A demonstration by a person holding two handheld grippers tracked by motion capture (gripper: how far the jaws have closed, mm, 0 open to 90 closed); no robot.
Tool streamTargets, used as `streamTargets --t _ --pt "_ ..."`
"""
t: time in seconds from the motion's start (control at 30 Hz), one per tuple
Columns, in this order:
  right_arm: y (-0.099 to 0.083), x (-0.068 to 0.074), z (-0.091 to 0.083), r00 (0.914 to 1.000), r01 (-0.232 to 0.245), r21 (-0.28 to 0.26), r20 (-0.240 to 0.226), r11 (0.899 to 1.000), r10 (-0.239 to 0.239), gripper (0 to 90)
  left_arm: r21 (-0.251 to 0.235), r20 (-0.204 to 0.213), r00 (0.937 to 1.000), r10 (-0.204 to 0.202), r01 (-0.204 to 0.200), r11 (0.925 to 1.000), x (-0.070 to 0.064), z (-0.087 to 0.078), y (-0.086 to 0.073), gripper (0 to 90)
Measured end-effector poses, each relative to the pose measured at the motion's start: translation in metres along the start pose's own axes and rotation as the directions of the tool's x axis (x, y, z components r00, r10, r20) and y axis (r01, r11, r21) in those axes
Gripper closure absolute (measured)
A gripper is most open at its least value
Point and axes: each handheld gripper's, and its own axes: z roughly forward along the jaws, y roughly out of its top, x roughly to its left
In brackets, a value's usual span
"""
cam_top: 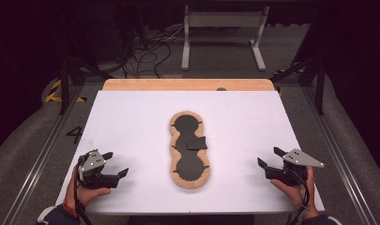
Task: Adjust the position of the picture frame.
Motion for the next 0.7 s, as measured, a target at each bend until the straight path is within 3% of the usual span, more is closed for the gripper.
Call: streamTargets --t 0.13,0.33,0.47,0.57,0.7 --pt "0.0 -0.001 0.001 0.9999 -0.011 0.007 0.001 1.0 0.011 32.2 0.002 0.025 0.9993 0.026 -0.026 0.9996 -0.006 0.003 0.002 24.4" --pt "0.002 0.001 0.004 0.9999 -0.012 0.014 0.0 1.0 0.012 40.6 -0.014 0.053 0.9971 0.054 -0.054 0.9985 -0.01 -0.001 0.005 44.5" --pt "0.005 0.004 0.006 0.9999 -0.006 0.021 -0.012 1.0 0.006 46.9 0.01 0.059 0.9961 0.066 -0.066 0.9978 -0.011 -0.001 0.008 56.8" --pt "0.007 0.007 0.008 0.9995 -0.005 0.031 -0.032 1.0 0.006 56.0 0.005 0.079 0.9933 0.084 -0.085 0.9964 -0.011 0.001 0.015 70.8" --pt "0.013 0.014 0.016 0.9978 0.018 0.043 -0.065 0.999 -0.015 70.2 -0.021 0.062 0.9955 0.072 -0.07 0.9973 -0.008 0.006 0.027 87.9"
